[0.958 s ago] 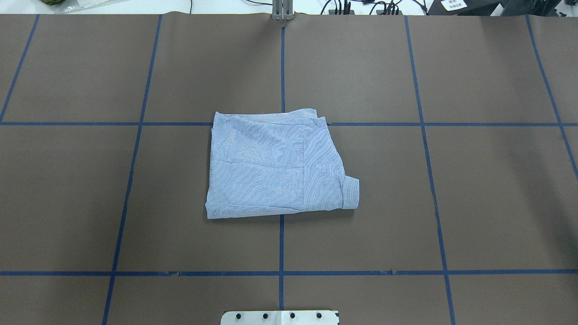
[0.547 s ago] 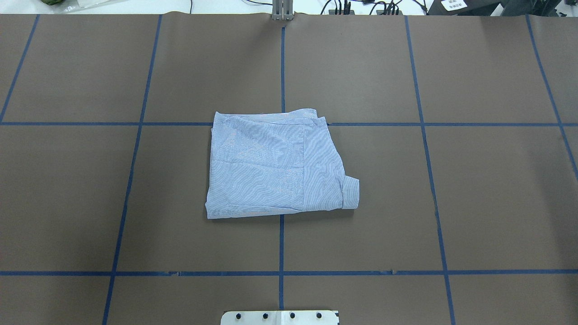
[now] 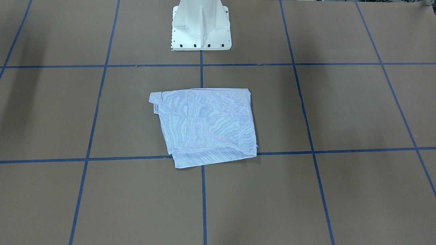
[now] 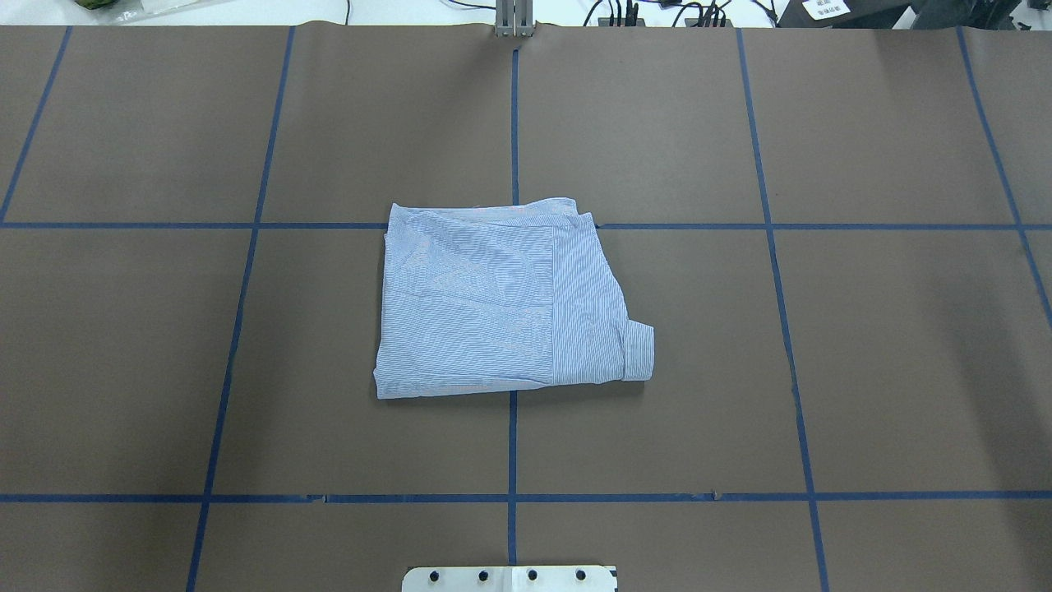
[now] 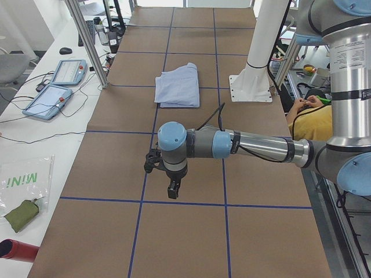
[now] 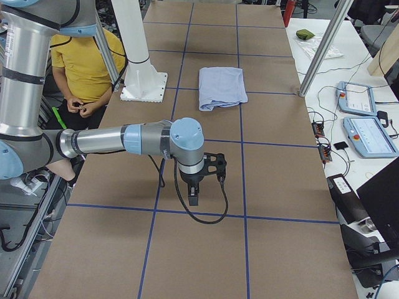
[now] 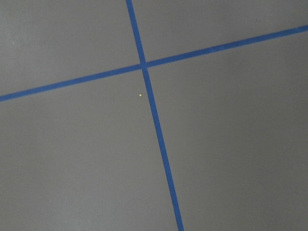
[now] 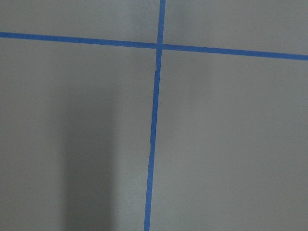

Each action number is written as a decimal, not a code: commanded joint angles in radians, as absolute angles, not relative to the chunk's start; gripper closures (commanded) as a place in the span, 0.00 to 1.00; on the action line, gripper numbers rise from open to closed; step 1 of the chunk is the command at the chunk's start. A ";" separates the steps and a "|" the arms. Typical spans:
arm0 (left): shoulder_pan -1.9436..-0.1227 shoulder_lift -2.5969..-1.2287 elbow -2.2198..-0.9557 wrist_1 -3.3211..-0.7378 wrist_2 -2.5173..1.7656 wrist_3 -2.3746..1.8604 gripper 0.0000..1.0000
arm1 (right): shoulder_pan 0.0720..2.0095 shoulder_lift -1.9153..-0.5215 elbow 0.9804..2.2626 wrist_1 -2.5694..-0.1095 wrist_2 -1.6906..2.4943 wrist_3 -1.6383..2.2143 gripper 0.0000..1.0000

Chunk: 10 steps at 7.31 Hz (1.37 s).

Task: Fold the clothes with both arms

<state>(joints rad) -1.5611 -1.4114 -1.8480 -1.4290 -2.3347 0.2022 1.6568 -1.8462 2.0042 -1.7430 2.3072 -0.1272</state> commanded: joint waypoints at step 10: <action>-1.565 -1.410 -1.902 -1.433 -2.310 0.201 0.00 | 1.652 -1.865 1.988 -1.736 2.284 -0.118 0.00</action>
<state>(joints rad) -1.5647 -1.4104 -1.9008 -1.4327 -2.3104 0.2012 1.6521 -1.8653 1.9881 -1.7359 2.2841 -0.1219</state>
